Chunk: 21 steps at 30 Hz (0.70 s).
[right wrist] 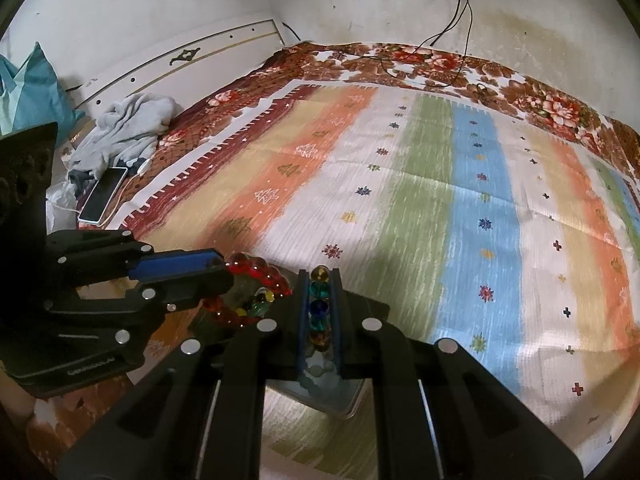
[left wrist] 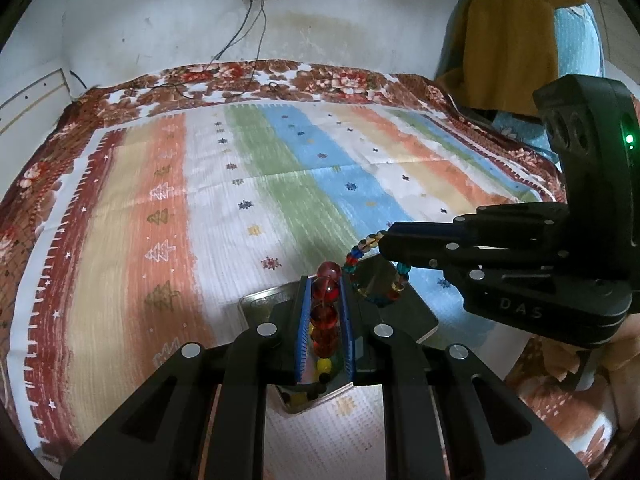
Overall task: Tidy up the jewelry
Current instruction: 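Lift and carry both held bracelets over the tin box, then open both grippers to drop the bracelets into the tin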
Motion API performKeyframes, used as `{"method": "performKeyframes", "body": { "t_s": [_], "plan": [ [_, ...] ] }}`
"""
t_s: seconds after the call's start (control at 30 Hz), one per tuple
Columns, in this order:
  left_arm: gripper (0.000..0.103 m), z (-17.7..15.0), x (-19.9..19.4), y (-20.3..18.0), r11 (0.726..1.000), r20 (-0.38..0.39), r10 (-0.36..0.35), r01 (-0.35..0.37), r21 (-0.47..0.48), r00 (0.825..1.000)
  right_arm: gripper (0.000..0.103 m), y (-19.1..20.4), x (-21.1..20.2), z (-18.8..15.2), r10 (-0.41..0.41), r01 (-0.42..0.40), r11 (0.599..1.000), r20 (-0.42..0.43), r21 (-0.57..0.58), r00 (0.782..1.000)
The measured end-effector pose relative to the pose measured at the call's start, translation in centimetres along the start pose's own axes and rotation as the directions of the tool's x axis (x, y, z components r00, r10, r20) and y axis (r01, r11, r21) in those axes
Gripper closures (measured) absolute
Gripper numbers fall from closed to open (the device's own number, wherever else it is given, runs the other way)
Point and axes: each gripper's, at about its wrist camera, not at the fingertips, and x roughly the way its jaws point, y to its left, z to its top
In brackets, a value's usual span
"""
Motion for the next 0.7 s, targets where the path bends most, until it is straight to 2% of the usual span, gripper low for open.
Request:
{"method": "performKeyframes", "body": {
  "t_s": [0.23, 0.3, 0.37, 0.47, 0.5, 0.6, 0.63, 0.7],
  "plan": [
    [0.09, -0.6, 0.3, -0.3, 1.0, -0.017, 0.01, -0.01, 0.01, 1.0, 0.092, 0.1, 0.2, -0.9, 0.007, -0.006, 1.0, -0.016, 0.017, 1.0],
    [0.089, -0.6, 0.0, -0.2, 1.0, -0.001, 0.02, -0.02, 0.012, 1.0, 0.091, -0.3, 0.2, -1.1, 0.015, -0.014, 0.999, -0.018, 0.034, 1.0],
    [0.077, -0.7, -0.2, 0.0, 1.0, 0.006, 0.03, -0.03, 0.005, 1.0, 0.09, -0.7, 0.1, -1.3, 0.006, -0.006, 0.999, -0.014, 0.047, 1.0],
    [0.076, -1.1, -0.2, 0.5, 0.999, 0.001, 0.049, -0.049, -0.012, 0.999, 0.081, -1.2, -0.3, -1.5, -0.016, 0.017, 0.999, -0.007, 0.051, 1.0],
    [0.076, -1.2, -0.2, 0.7, 0.998, -0.003, 0.053, -0.053, -0.015, 0.999, 0.075, -1.2, -0.4, -1.6, -0.019, 0.02, 0.999, -0.006, 0.05, 1.0],
    [0.065, -1.7, -0.4, 0.9, 0.998, -0.01, 0.06, -0.06, -0.022, 0.998, 0.057, -1.4, -0.7, -1.9, -0.025, 0.025, 0.999, 0.0, 0.046, 1.0],
    [0.057, -1.8, -0.4, 0.8, 0.998, -0.01, 0.061, -0.061, -0.019, 0.998, 0.053, -1.3, -0.9, -2.1, -0.032, 0.032, 0.999, 0.003, 0.041, 0.999],
    [0.051, -2.2, -0.5, 0.6, 0.998, -0.013, 0.062, -0.062, -0.008, 0.998, 0.05, -1.3, -1.1, -2.4, -0.036, 0.036, 0.999, 0.01, 0.034, 0.999]
  ]
}}
